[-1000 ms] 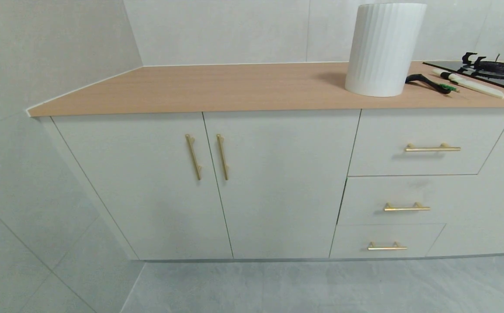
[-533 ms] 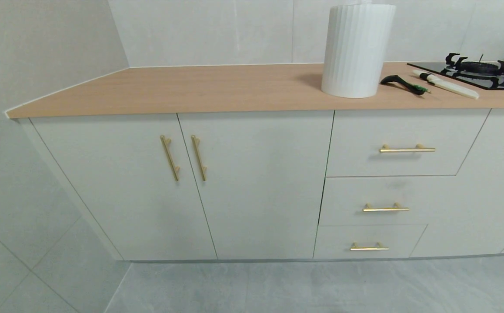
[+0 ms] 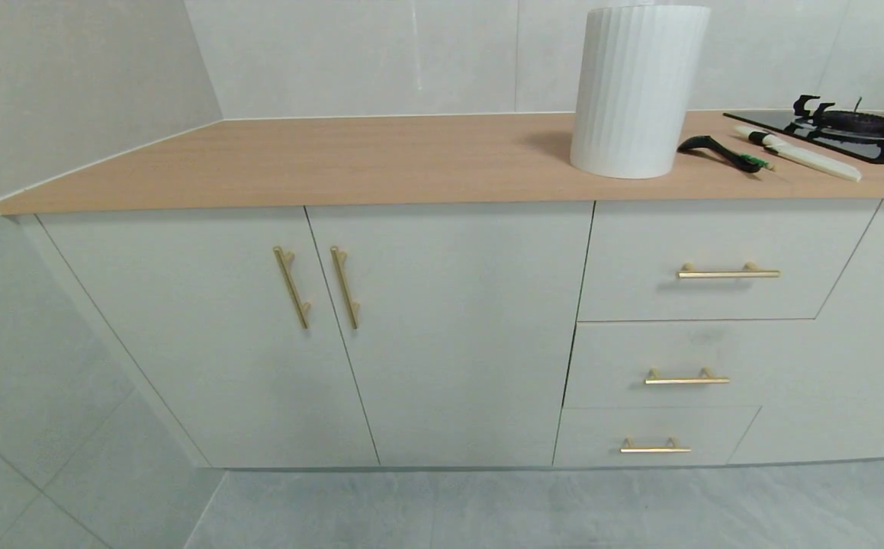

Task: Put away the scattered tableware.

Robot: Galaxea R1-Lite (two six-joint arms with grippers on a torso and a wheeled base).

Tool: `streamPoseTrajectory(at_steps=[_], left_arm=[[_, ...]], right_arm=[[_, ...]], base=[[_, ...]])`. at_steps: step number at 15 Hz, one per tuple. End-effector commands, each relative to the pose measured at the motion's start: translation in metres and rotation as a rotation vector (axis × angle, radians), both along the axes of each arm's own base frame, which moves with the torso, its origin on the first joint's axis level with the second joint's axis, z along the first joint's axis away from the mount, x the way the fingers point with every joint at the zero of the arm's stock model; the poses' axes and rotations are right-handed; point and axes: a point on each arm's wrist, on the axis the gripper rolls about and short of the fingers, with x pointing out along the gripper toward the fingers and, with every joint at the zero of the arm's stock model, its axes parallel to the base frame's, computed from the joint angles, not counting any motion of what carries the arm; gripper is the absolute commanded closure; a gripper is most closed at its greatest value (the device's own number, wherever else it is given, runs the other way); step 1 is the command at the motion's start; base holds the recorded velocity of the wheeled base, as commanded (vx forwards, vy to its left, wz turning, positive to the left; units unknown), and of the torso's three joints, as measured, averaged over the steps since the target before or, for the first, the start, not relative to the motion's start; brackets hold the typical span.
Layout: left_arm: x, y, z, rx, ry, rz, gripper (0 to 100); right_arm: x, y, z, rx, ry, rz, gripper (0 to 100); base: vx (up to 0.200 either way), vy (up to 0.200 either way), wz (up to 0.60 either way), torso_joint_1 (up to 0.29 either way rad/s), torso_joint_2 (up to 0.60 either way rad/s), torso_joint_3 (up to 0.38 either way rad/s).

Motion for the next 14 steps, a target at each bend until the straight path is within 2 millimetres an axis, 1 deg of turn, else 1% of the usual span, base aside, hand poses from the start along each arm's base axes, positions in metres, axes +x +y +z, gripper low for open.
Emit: streamPoseTrajectory(at_steps=[1,6,10,14], left_arm=[[0.0001,0.0,0.0002,0.0,0.0,0.001,0],[0.0001,0.0,0.0002,0.006,0.0,0.002,0],[0.0001,0.0,0.0002,0.003,0.0,0.001,0],[0.0001,0.0,0.0002,-0.002,0.0,0.001,0]], right_arm=[[0.0002,0.0,0.0001,0.0,0.002,0.0,0],[0.0001,0.0,0.0,0.0,0.001,0.0,0],[0.0002,0.0,0.0001,0.0,0.002,0.0,0],[0.0001,0.0,0.0,0.0,0.001,0.0,0]], base=[[0.0,0.0,0.0,0.0,0.0,0.0],[0.0,0.0,0.0,0.0,0.0,0.0],[0.0,-0.2,0.0,0.0,0.0,-0.001],[0.0,0.0,0.0,0.0,0.0,0.0]])
